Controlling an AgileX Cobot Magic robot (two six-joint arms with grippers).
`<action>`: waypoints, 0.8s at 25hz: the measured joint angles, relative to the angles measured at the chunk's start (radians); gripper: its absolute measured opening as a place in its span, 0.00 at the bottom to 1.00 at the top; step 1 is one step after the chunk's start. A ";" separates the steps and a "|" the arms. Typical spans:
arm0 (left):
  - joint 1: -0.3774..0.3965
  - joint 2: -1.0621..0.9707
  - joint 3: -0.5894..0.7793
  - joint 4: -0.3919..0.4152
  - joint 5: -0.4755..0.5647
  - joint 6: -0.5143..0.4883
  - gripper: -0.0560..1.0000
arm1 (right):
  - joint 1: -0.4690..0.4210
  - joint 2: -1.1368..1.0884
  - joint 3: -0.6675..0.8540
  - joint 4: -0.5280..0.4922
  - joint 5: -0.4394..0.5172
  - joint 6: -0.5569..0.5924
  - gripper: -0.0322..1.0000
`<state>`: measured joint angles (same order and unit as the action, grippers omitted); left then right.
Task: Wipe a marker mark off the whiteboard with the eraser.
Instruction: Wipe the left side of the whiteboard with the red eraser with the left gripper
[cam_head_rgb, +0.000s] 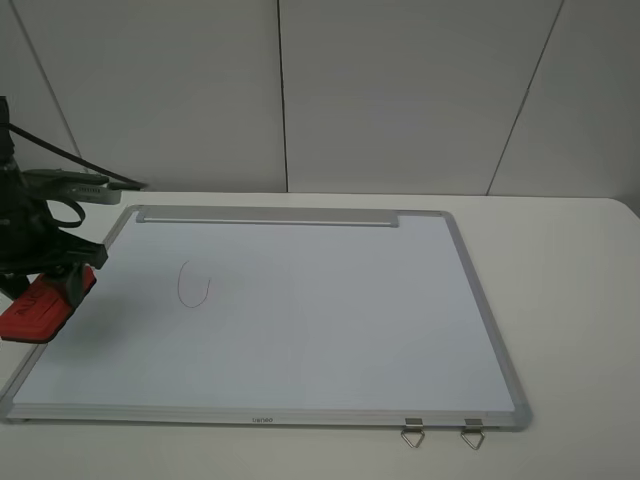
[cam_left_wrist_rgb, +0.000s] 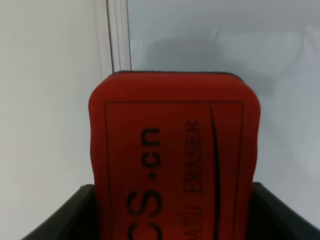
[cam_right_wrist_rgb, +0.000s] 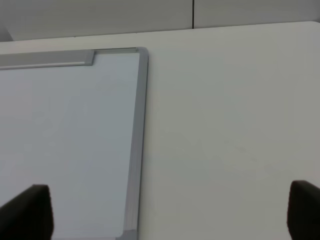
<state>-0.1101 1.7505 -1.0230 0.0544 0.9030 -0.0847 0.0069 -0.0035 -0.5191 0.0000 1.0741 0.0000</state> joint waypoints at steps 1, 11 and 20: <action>-0.012 0.006 -0.031 0.005 0.012 0.000 0.57 | 0.000 0.000 0.000 0.000 0.000 0.000 0.83; -0.135 0.206 -0.347 0.013 0.099 0.021 0.57 | 0.000 0.000 0.000 0.000 0.000 0.000 0.83; -0.169 0.411 -0.530 -0.012 0.100 0.104 0.57 | 0.000 0.000 0.000 0.000 0.000 0.000 0.83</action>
<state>-0.2787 2.1617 -1.5529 0.0425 1.0026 0.0195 0.0069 -0.0035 -0.5191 0.0000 1.0741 0.0000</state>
